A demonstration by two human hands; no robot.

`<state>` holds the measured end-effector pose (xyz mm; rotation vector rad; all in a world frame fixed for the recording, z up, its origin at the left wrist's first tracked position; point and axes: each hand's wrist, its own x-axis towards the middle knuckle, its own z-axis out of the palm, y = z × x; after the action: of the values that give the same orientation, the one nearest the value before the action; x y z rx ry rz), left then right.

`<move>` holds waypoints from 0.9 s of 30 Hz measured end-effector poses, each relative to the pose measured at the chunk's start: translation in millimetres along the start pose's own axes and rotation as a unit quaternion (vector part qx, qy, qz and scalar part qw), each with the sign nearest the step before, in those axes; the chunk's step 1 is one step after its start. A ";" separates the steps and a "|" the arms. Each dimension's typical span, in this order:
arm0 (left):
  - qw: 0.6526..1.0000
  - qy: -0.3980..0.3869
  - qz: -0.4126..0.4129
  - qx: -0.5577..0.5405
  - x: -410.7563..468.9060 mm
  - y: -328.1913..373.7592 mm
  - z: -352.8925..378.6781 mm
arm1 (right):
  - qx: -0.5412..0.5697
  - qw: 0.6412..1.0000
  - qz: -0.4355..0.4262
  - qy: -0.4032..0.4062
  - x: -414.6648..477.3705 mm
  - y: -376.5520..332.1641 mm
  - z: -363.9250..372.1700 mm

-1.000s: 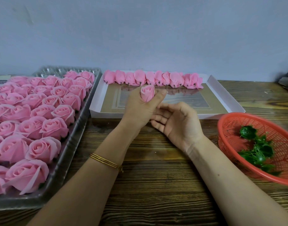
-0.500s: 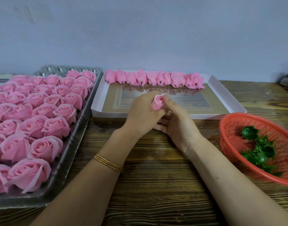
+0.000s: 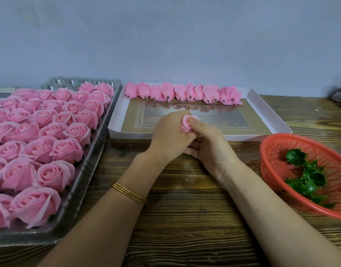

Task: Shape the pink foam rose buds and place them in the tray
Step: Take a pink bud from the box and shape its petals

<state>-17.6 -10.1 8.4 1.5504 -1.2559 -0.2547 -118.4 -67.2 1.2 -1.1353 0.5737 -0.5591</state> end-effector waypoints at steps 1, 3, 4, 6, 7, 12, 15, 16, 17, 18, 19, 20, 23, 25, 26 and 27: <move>1.000 -0.002 -0.001 0.005 0.0 -0.1 -0.1 | -0.002 1.000 0.001 0.002 0.0 0.1 0.2; 1.000 0.000 0.000 0.013 0.3 -1.4 0.7 | -0.006 1.000 -0.001 0.002 0.2 0.5 0.4; 1.000 0.003 0.001 0.019 0.3 -2.4 1.5 | -0.006 1.000 -0.002 0.002 0.4 0.8 0.2; 0.999 0.009 0.004 0.032 0.3 -3.8 2.6 | -0.005 1.000 -0.001 0.007 0.2 0.7 0.6; 0.999 0.011 0.004 0.036 0.5 -4.3 3.1 | -0.004 1.000 -0.001 0.011 0.4 1.0 0.5; 1.000 0.017 0.007 0.020 0.7 -3.7 3.9 | -0.008 1.000 -0.006 0.007 1.1 2.9 0.5; 0.998 0.037 -0.017 -0.045 2.2 -3.5 4.2 | 0.021 1.000 -0.009 -0.002 2.8 4.3 1.6; 0.996 0.048 -0.027 -0.065 2.8 -3.0 3.8 | 0.041 0.999 -0.005 -0.003 3.6 4.7 2.1; 0.995 0.059 -0.034 -0.079 3.5 -2.5 3.4 | 0.059 0.998 -0.003 0.000 4.4 5.0 2.7; 0.993 0.068 -0.040 -0.093 4.2 -2.0 3.2 | 0.073 0.997 -0.005 0.009 4.7 5.1 3.7; 0.990 0.074 -0.047 -0.111 4.6 -1.2 3.6 | 0.080 0.997 -0.012 0.018 4.5 5.5 4.6; 0.986 0.081 -0.058 -0.132 4.9 -0.2 4.5 | 0.076 0.997 -0.024 0.024 4.1 6.6 5.4; 0.971 0.104 -0.098 -0.190 4.3 2.7 10.7 | 0.023 0.996 -0.072 0.039 2.3 11.7 6.6; 0.951 0.114 -0.138 -0.251 3.6 6.1 16.1 | -0.007 0.994 -0.103 0.045 2.3 15.0 6.3; 0.940 0.115 -0.155 -0.281 3.4 7.9 18.4 | -0.019 0.992 -0.118 0.047 2.5 15.7 6.0; 0.931 0.117 -0.169 -0.302 3.6 9.2 19.9 | -0.028 0.990 -0.132 0.050 2.8 16.2 5.7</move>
<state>-35.4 -23.4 9.4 1.1979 -0.6288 -0.5995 -110.6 -60.2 -12.7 -1.2514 0.5301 -0.8357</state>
